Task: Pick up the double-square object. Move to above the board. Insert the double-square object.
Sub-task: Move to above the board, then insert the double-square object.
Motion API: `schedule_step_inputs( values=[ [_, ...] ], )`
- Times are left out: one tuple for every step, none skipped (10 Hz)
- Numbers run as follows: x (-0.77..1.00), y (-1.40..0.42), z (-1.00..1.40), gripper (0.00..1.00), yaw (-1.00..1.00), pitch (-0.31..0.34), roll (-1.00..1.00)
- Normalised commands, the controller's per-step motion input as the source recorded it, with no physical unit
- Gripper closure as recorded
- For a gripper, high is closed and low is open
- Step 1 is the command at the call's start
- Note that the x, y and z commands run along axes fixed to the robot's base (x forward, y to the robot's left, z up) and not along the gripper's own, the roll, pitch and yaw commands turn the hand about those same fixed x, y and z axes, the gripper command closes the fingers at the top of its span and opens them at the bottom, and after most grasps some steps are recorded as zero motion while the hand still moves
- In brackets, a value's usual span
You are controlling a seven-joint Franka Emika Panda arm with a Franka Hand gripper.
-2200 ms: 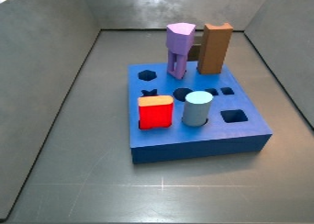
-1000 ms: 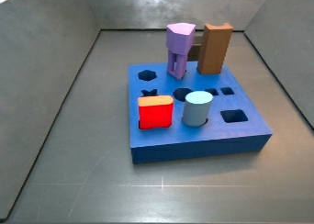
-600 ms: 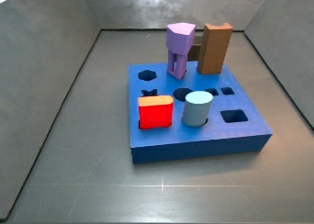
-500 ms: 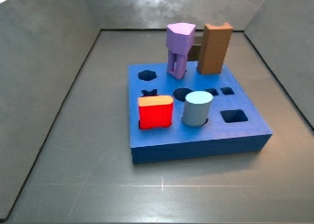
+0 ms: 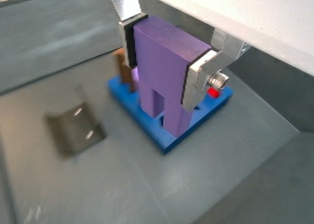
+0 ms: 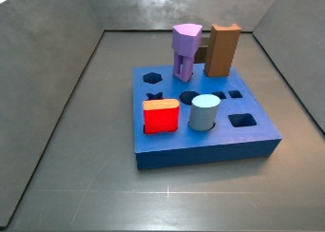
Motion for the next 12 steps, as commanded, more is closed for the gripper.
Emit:
schedule_step_inputs(
  values=[
    [0.59,-1.0,-0.06,1.0,-0.96,0.06,-0.03],
    [0.6,-1.0,-0.06,1.0,-0.8,0.069,-0.05],
    [0.63,-1.0,-0.07,1.0,-0.37,0.069,-0.04],
    [0.63,-1.0,-0.06,1.0,-0.25,0.068,-0.04],
    [0.65,-1.0,-0.06,1.0,-0.08,0.065,-0.01],
    [0.65,-0.97,-0.05,1.0,-0.05,0.059,0.01],
    [0.49,-0.68,-0.05,1.0,-0.02,0.06,0.04],
    [0.33,-0.41,-0.02,1.0,-0.01,0.06,0.05],
    [0.16,-0.2,0.02,1.0,0.0,0.059,0.05],
    [0.0,0.0,0.0,1.0,0.0,-0.02,0.0],
    [0.52,-0.09,-0.07,1.0,0.0,0.057,0.15],
    [1.0,-0.07,-0.17,1.0,0.0,0.149,0.16]
  ],
)
